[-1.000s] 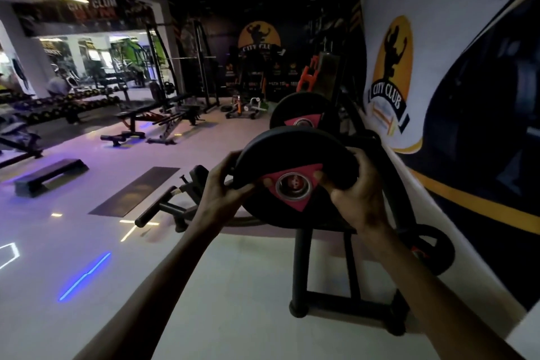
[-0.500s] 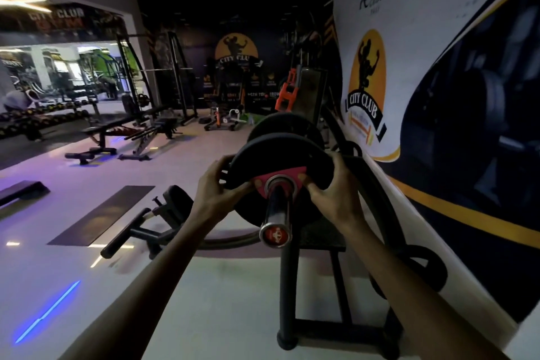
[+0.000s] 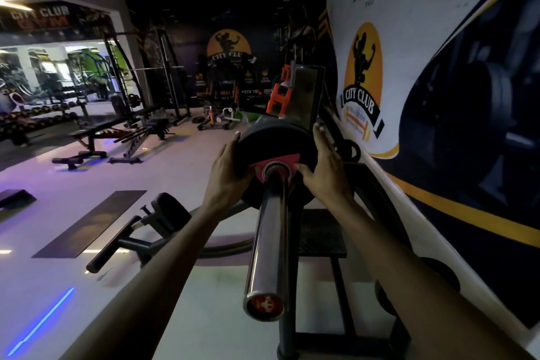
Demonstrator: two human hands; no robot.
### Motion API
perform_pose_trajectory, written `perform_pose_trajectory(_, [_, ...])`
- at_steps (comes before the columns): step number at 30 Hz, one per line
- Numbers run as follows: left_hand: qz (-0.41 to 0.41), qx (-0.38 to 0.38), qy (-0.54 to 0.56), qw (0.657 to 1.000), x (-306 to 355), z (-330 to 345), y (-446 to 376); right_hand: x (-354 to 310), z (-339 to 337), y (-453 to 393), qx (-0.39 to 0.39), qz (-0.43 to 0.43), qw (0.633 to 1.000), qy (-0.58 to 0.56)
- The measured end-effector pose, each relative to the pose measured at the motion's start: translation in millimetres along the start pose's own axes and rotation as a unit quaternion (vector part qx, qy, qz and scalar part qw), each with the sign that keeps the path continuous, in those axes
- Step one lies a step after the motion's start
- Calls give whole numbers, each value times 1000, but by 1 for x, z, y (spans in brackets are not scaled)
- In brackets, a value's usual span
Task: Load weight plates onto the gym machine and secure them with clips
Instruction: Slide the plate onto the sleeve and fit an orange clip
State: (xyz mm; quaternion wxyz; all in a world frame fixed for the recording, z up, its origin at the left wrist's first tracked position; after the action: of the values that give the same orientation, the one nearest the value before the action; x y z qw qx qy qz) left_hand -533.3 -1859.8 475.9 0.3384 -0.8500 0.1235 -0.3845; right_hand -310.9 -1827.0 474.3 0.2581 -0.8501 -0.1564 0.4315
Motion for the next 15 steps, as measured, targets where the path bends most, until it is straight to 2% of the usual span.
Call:
perform_pose_trajectory(5, [10,0,24,1000,-15,4,-14,9,2,-11,14,4,1000,-1])
perform_pose_trajectory(11, [38,-27,43,998,-21,-1,-31,-2,-10,-19,-13,-2,1000,24])
perform_pose_trajectory(15, [45,-18,57,997,-11,-4,-42,-21,-27,-38,29,-25,999,27])
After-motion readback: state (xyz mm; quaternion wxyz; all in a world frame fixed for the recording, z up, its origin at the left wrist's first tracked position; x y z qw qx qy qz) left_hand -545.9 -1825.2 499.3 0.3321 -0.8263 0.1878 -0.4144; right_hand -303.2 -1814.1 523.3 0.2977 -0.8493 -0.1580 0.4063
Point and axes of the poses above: each hand's wrist, its own y-axis away from the middle knuckle, its own z-axis out of the palm, x = y × z, the point moved 6 cm from there along -y, towards the middle knuckle, and after that the axes turned 2 degrees about z, right-handed, at the moved point
